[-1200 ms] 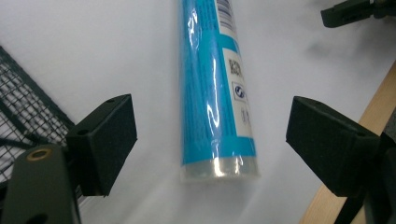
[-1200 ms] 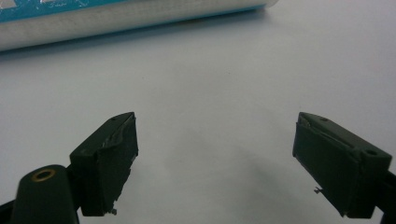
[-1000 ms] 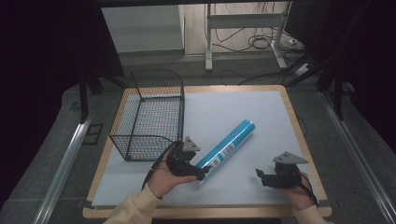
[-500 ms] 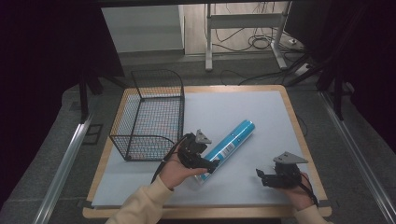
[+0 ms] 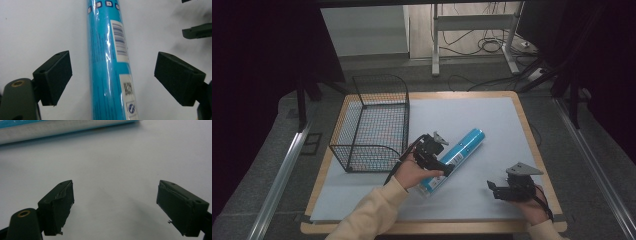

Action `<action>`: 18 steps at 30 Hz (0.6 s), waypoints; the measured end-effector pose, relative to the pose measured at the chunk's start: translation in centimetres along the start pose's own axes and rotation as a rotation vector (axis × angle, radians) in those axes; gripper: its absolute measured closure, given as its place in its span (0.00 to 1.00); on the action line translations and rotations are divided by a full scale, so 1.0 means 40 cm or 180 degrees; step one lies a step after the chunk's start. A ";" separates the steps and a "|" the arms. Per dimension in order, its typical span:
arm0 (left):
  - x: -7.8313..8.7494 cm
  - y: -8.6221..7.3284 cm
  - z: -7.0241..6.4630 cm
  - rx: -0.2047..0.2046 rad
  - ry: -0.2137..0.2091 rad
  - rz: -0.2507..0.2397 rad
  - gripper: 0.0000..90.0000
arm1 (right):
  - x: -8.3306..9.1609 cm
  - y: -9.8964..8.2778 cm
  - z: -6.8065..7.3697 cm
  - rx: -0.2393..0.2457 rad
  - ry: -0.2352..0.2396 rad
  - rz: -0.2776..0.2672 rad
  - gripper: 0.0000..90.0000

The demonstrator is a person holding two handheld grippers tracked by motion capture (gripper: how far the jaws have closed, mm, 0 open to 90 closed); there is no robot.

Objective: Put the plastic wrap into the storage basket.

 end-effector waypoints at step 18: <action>-0.134 0.035 0.014 0.0009 0.0049 0.0351 0.16 | -0.001 -0.005 -0.005 0.0012 -0.0019 0.0039 0.17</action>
Point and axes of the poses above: each handheld gripper's, and its own axes: x roughly backward along the jaws, y roughly out of its top, z roughly to its left, the point moved 5 cm from there along -x, roughly forward along the jaws, and after that the axes turned 6 degrees about -z, right-handed, at the moved point
